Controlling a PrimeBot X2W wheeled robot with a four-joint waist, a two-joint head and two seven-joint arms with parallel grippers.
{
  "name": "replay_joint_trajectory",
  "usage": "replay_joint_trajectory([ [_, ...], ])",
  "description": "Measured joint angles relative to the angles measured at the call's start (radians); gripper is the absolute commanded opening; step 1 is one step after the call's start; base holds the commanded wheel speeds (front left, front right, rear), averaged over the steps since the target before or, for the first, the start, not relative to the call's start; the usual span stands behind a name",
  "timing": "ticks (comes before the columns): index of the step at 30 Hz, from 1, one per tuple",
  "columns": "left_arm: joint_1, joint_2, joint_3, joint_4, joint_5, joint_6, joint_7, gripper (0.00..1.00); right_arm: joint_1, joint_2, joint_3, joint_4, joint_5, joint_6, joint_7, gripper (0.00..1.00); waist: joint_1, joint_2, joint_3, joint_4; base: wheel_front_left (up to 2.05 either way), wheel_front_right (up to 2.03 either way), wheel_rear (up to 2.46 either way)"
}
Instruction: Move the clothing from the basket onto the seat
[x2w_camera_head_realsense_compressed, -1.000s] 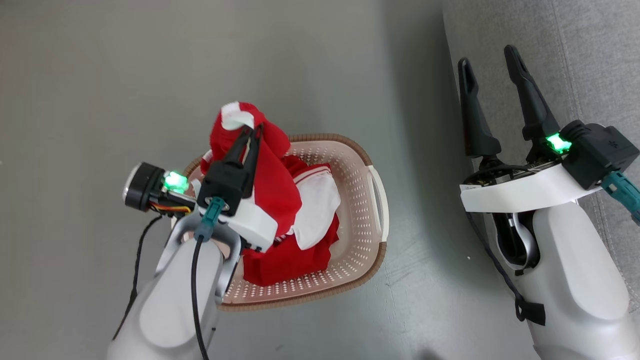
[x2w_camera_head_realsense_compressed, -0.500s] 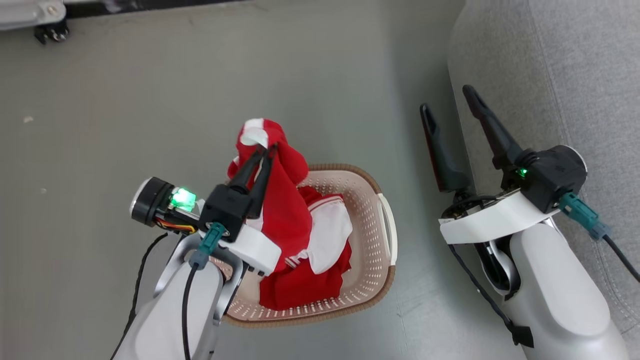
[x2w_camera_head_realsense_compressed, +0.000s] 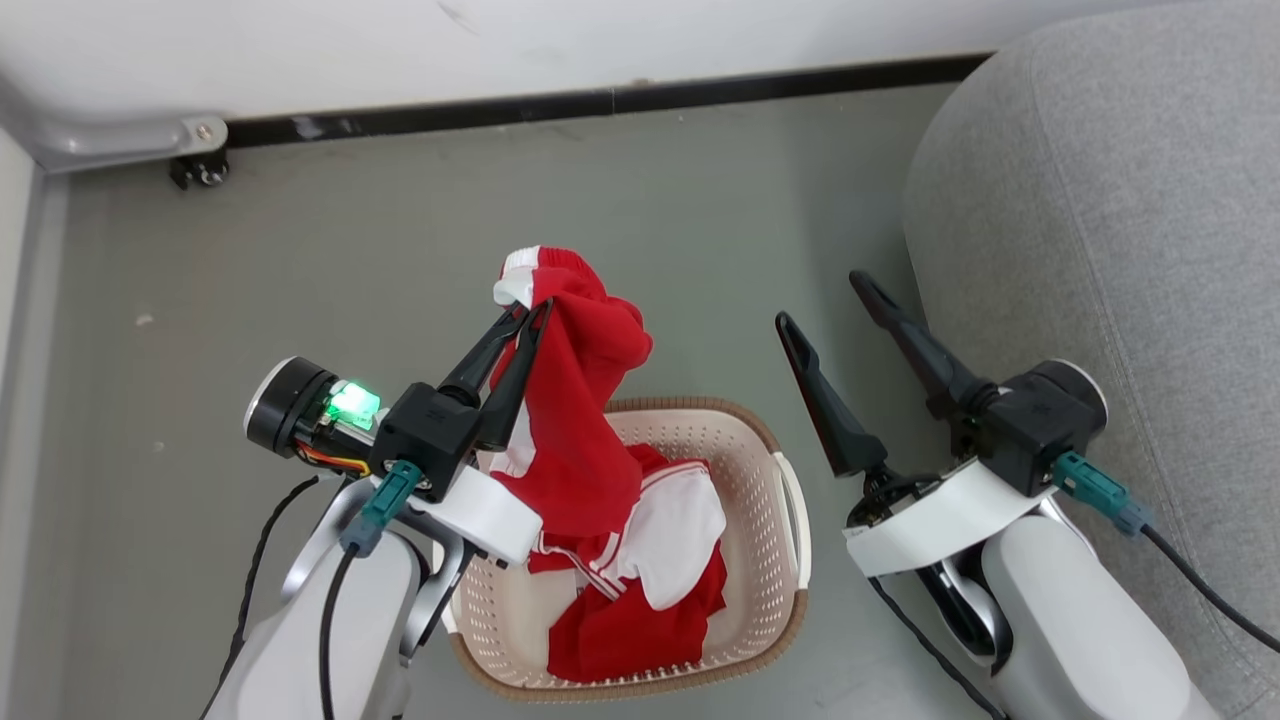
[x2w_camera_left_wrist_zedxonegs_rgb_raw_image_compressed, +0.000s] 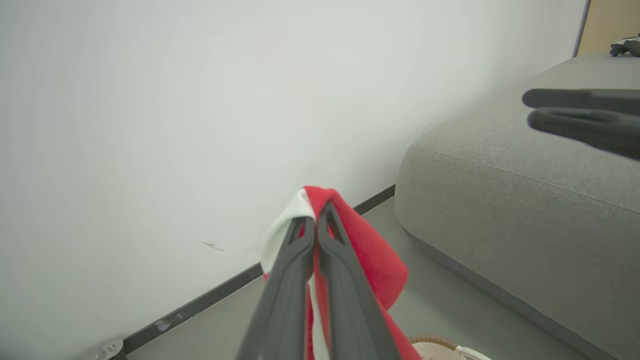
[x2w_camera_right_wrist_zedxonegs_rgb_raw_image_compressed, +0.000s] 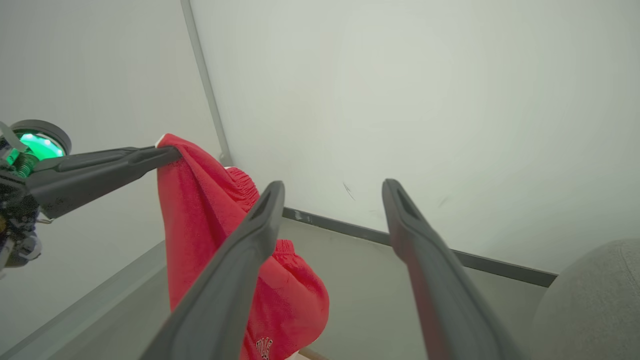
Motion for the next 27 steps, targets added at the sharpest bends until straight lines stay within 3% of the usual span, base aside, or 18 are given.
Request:
replay_joint_trajectory([
  [19, 0.029, 0.026, -0.009, -0.002, -0.092, -0.078, 0.050, 0.00, 0.112, -0.087, 0.113, -0.066, 0.091, 0.000, 0.097, 1.00, 0.0000, 0.0000, -0.166, 0.026, 0.00, 0.00, 0.00],
  [27, 0.029, 0.024, -0.039, -0.022, -0.146, -0.087, 0.093, 0.00, 0.138, -0.124, 0.153, -0.100, 0.138, 0.000, 0.144, 1.00, -0.0001, 0.0000, -0.220, 0.029, 0.00, 0.00, 0.00],
])
